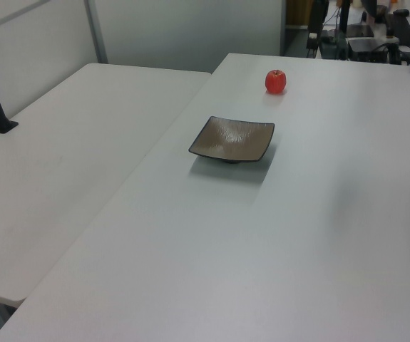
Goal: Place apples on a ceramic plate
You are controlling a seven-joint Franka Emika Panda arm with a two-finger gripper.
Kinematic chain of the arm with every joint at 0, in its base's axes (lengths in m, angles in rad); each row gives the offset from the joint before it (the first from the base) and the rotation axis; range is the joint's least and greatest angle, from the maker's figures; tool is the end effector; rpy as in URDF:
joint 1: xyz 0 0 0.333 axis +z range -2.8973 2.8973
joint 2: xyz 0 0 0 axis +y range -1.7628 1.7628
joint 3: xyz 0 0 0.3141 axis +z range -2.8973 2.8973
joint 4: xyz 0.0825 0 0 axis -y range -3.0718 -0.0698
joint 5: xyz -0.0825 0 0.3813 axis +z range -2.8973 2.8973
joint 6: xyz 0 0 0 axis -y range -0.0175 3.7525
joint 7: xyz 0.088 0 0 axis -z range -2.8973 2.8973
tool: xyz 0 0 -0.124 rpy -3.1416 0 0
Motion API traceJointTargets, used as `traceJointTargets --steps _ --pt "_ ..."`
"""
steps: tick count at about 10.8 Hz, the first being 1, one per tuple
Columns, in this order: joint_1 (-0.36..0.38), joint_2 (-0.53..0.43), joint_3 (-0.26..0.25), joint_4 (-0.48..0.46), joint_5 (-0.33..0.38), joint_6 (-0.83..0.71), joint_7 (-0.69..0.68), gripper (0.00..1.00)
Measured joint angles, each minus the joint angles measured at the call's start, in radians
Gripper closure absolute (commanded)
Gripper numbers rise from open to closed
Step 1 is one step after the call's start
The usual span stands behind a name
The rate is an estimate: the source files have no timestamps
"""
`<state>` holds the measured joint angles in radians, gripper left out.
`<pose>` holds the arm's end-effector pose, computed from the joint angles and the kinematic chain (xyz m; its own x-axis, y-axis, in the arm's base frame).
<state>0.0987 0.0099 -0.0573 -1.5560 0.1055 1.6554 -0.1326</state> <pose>0.5642 0.0358 0.6156 0.9813 0.1635 0.1020 0.1729 -0.9806 -0.0921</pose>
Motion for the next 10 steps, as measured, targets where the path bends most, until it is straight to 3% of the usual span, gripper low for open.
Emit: traceJointTargets --steps 6,10 --pt "-0.017 0.001 -0.004 -0.002 0.000 0.000 -0.019 0.00" --pt "-0.094 0.035 -0.010 0.023 -0.005 0.020 -0.162 0.00"
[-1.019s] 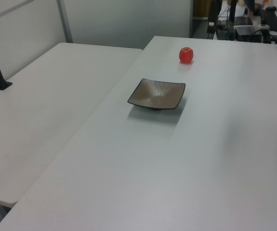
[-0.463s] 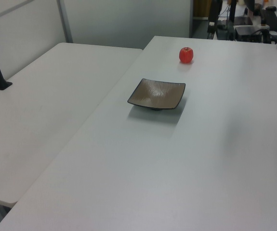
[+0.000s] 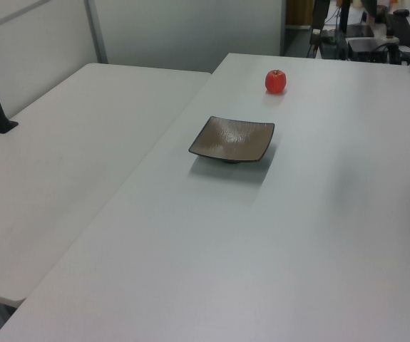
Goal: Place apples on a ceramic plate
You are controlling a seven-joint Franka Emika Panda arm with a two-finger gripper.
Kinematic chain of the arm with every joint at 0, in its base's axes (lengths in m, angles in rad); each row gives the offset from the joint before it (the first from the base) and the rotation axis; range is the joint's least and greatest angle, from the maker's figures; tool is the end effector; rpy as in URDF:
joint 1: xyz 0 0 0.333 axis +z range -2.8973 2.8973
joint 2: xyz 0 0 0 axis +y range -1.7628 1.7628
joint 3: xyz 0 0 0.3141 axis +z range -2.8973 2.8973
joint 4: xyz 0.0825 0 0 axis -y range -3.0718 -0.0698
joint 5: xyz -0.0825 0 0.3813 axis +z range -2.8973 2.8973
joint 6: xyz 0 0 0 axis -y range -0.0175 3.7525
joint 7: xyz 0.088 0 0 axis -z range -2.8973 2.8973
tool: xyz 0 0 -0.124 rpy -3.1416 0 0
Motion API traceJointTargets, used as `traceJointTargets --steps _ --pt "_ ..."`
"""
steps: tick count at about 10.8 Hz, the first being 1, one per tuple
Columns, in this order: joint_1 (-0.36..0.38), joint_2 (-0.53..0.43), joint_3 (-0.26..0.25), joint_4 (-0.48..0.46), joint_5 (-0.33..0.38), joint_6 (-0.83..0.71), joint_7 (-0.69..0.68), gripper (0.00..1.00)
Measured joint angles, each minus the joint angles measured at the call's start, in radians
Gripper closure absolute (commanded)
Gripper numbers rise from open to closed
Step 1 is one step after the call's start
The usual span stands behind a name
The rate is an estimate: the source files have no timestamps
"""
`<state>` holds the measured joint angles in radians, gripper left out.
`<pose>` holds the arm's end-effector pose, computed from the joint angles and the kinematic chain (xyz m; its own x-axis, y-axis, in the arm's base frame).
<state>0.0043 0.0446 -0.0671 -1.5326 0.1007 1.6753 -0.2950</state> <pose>0.5776 -0.0240 0.6090 0.9680 0.2193 0.1217 0.2283 -0.9714 -0.0650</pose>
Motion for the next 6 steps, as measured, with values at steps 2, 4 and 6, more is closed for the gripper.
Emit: traceJointTargets --steps 2,4,6 --pt "-0.034 0.038 -0.026 0.043 0.000 0.044 -0.062 0.00" --pt "-0.069 0.063 -0.047 0.057 0.000 0.147 -0.090 0.00" --pt "-0.108 0.093 -0.048 0.058 0.006 0.271 -0.090 0.00"
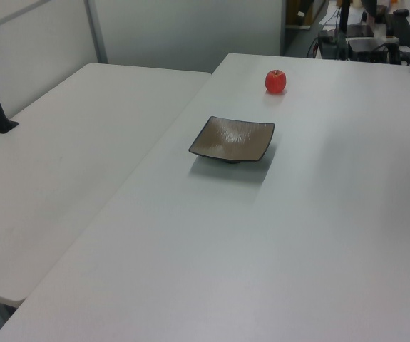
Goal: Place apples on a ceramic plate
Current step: 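Move the open gripper over the red apple and lower it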
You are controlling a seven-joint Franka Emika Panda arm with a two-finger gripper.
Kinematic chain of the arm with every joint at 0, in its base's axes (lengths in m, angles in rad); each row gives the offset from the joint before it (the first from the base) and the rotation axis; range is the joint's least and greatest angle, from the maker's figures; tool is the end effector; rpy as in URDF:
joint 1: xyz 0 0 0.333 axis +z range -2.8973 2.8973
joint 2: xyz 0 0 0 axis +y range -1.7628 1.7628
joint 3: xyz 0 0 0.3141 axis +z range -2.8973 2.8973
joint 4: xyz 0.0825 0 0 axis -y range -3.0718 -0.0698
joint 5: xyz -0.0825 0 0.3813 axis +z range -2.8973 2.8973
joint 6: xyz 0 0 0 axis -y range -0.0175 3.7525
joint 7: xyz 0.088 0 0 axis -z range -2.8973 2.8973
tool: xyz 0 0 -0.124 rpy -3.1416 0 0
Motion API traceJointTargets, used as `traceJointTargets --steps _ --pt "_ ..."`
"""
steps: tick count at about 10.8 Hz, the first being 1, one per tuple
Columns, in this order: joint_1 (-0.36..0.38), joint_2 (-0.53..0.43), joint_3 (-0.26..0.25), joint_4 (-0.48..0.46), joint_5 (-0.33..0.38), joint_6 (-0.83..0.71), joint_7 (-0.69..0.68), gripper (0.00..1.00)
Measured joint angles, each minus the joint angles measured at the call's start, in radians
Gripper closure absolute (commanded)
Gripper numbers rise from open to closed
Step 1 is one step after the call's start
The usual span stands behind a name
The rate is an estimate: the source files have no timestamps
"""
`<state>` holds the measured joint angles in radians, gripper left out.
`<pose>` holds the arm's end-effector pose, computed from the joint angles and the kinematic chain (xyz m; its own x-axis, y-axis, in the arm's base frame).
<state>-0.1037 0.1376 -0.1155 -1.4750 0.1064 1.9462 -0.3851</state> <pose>0.6206 -0.1240 0.6118 0.9303 0.1449 0.3368 0.1400 -0.9894 0.0390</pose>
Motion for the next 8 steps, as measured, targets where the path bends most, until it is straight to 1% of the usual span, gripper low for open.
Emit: traceJointTargets --steps 4,6,8 --pt "-0.083 0.102 -0.001 0.006 0.040 0.242 0.000 0.00" --pt "-0.115 0.180 -0.001 0.015 0.047 0.361 0.000 0.00" --pt "-0.137 0.267 -0.001 0.047 0.048 0.455 0.002 0.00"
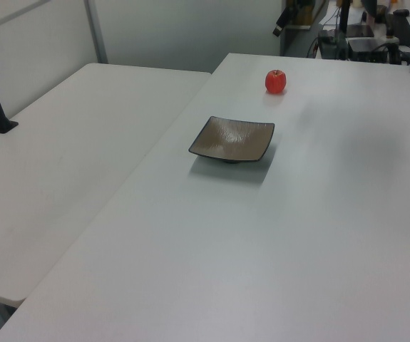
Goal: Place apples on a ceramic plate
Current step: 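Move the open gripper over the red apple and lower it, then close the gripper around the red apple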
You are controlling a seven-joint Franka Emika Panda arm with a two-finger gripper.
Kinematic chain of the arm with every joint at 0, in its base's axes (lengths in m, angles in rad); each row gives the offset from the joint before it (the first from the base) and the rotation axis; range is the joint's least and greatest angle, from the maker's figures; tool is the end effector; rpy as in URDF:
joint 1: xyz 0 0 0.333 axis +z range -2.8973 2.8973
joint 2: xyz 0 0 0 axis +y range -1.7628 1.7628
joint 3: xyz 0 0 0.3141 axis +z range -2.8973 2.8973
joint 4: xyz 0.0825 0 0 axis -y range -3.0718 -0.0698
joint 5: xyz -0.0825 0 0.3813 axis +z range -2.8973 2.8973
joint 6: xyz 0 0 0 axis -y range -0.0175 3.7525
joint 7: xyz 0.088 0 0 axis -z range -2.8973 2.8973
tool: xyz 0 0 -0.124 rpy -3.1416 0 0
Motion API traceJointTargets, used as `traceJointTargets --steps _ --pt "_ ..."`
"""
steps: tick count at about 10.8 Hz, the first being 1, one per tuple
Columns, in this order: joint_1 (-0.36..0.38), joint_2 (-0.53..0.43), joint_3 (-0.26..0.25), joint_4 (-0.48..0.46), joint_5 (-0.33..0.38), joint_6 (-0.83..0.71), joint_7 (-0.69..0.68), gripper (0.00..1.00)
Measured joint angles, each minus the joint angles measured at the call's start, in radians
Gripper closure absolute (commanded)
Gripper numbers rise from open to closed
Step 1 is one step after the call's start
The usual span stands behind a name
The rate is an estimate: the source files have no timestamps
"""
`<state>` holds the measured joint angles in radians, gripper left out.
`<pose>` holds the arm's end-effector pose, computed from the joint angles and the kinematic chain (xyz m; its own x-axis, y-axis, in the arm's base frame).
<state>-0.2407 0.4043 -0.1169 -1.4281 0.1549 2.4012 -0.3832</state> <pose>0.6897 -0.2384 0.5150 0.8438 0.0008 0.5366 -0.0656 -0.9924 0.1046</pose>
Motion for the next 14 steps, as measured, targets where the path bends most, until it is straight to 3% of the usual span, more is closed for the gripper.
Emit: traceJointTargets --steps 5,9,14 --pt "-0.024 0.174 0.000 0.020 0.001 0.249 0.040 0.00" --pt "-0.057 0.302 0.001 0.091 0.001 0.334 0.059 0.00" --pt "-0.071 0.393 0.001 0.108 0.001 0.420 0.059 0.00"
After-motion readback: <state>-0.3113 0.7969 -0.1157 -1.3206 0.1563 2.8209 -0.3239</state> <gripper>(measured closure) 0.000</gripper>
